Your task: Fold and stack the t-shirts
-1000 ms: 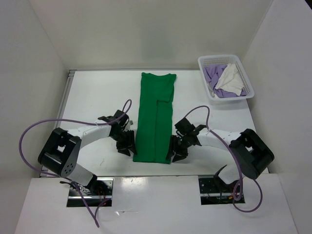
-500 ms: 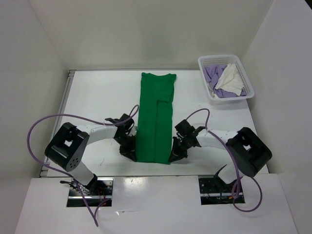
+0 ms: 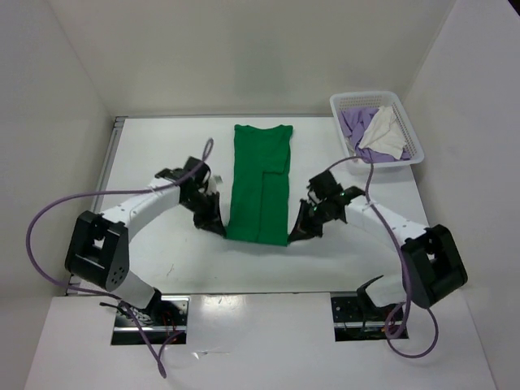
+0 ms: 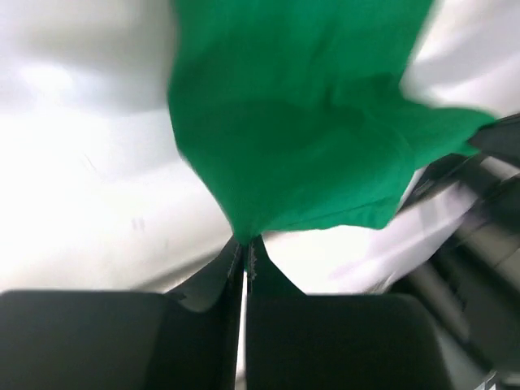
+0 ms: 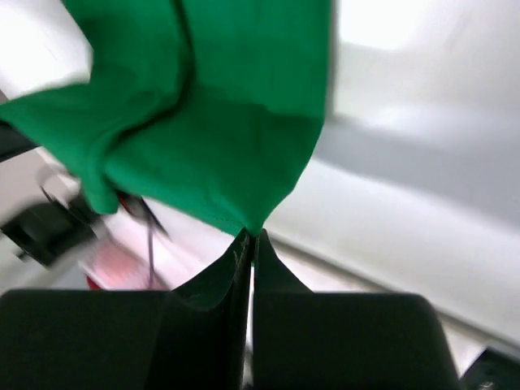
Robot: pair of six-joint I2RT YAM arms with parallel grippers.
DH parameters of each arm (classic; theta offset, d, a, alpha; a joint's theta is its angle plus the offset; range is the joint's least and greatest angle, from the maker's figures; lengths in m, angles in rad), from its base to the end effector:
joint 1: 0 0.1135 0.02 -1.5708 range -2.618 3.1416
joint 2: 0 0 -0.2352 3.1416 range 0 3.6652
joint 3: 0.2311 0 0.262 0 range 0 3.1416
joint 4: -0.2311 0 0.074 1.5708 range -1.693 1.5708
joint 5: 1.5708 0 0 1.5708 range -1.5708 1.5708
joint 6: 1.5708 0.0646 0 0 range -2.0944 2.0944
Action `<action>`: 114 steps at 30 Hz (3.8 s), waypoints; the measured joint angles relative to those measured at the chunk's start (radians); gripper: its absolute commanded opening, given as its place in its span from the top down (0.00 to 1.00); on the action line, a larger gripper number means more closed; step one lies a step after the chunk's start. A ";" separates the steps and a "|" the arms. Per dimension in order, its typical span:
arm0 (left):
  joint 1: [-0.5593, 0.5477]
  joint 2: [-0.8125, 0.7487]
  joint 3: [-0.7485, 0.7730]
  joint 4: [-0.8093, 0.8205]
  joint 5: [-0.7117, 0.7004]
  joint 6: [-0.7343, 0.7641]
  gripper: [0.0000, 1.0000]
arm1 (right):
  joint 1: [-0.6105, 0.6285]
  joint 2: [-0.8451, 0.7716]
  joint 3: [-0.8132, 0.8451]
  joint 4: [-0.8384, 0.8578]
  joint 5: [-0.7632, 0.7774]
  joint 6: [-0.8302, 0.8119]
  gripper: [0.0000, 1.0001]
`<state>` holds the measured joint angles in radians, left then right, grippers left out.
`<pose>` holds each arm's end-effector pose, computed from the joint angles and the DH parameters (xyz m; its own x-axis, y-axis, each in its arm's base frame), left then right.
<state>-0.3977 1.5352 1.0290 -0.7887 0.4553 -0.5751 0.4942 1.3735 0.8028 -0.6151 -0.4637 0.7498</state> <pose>0.2653 -0.1423 0.1504 -0.9937 -0.1124 0.0015 -0.0979 0.8586 -0.5032 0.2244 0.1537 0.1347 -0.9870 0.1606 0.0076 0.1374 0.8175 0.5593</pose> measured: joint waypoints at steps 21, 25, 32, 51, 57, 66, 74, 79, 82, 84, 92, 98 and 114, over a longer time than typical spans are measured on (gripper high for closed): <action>0.124 0.511 0.560 0.238 -0.162 -0.058 0.92 | -0.249 0.665 0.703 0.022 0.126 -0.272 1.00; 0.128 0.565 0.609 0.265 -0.166 -0.060 0.78 | -0.253 0.725 0.779 0.021 0.137 -0.277 0.96; 0.129 0.609 0.628 0.274 -0.190 -0.060 0.47 | -0.258 0.796 0.854 0.016 0.157 -0.283 0.72; -0.024 0.421 0.207 0.505 -0.105 -0.207 0.67 | -0.112 0.673 0.742 0.069 0.085 -0.261 1.00; -0.013 0.399 0.151 0.570 -0.098 -0.226 0.67 | -0.148 0.689 0.759 0.064 0.182 -0.259 1.00; -0.013 0.367 0.117 0.587 -0.113 -0.243 0.67 | -0.325 0.636 0.715 0.069 0.274 -0.204 0.56; -0.013 0.270 0.109 0.569 -0.117 -0.247 0.67 | -0.118 0.587 0.715 0.066 0.210 -0.238 0.93; -0.013 0.282 0.109 0.582 -0.119 -0.264 0.67 | -0.013 0.640 0.745 0.080 0.112 -0.233 0.94; -0.013 0.303 0.109 0.583 -0.126 -0.264 0.67 | -0.021 0.750 0.851 0.084 0.092 -0.231 0.94; -0.013 0.313 0.106 0.586 -0.138 -0.264 0.66 | -0.028 0.827 0.925 0.084 0.089 -0.231 0.94; -0.013 0.319 0.044 0.621 -0.147 -0.269 0.66 | -0.042 1.061 1.225 0.054 0.116 -0.227 0.94; -0.013 0.281 0.011 0.616 -0.159 -0.266 0.60 | -0.064 1.122 1.430 0.029 0.145 -0.217 0.93; 0.090 0.127 -0.071 0.587 -0.156 -0.266 0.53 | -0.115 0.486 0.554 0.158 0.121 -0.205 0.99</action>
<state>-0.3077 1.6623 0.9577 -0.2016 0.2989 -0.8413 0.3790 1.8595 1.3563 -0.4572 -0.3431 0.5449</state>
